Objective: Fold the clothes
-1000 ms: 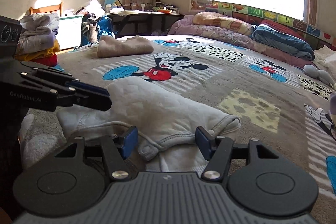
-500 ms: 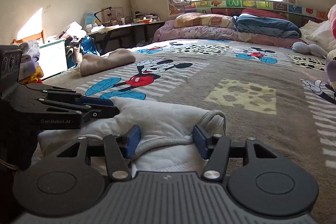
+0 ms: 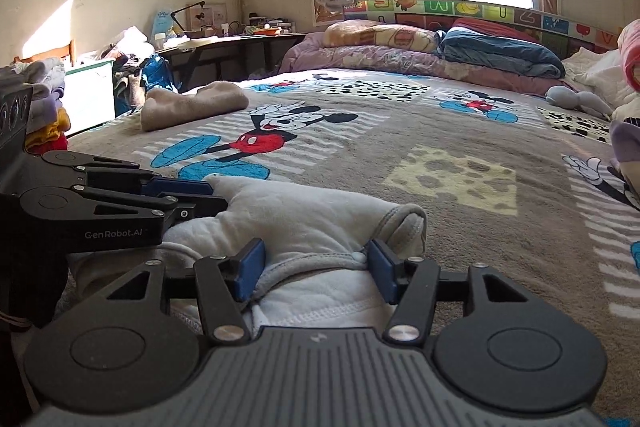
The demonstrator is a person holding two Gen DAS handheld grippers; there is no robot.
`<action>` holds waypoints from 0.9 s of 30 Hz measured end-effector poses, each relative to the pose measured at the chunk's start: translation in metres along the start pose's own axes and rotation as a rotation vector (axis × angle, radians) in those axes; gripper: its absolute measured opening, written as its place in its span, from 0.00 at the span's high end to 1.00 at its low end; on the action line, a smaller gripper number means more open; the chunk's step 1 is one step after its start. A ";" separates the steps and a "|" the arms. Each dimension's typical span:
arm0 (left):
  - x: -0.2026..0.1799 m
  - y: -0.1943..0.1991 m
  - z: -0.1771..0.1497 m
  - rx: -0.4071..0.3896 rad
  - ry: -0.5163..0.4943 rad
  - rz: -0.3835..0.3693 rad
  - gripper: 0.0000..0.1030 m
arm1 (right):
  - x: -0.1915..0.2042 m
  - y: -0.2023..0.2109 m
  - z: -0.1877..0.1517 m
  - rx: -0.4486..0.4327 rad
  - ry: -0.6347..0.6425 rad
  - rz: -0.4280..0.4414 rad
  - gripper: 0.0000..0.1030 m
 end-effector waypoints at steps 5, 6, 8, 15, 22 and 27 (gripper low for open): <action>0.000 0.039 0.009 -0.059 0.014 0.003 0.81 | 0.010 0.033 0.000 -0.067 0.012 -0.022 0.50; -0.002 0.043 0.008 -0.059 0.009 -0.002 0.81 | 0.011 0.034 -0.001 -0.070 0.006 -0.024 0.51; -0.006 0.050 0.006 -0.060 -0.002 -0.012 0.81 | 0.013 0.036 -0.004 -0.077 -0.006 -0.028 0.53; -0.015 0.023 -0.024 0.055 -0.018 -0.024 0.80 | 0.019 0.022 -0.034 -0.012 -0.004 -0.059 0.47; -0.017 0.015 -0.029 0.037 -0.024 0.001 0.78 | 0.018 0.014 -0.038 0.012 -0.028 -0.041 0.47; -0.020 0.043 -0.014 0.003 -0.041 0.019 0.77 | 0.035 0.034 -0.034 -0.049 0.073 -0.090 0.47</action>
Point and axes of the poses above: each gripper's, at about its wrist camera, not at the fingertips, and y roughly against the way its jaws point, x to its left, z to its top, the point moved 8 cm from there along -y, roughly the way its jaws point, and after that the axes turned 8 degrees about -y, right-handed, at the moved point
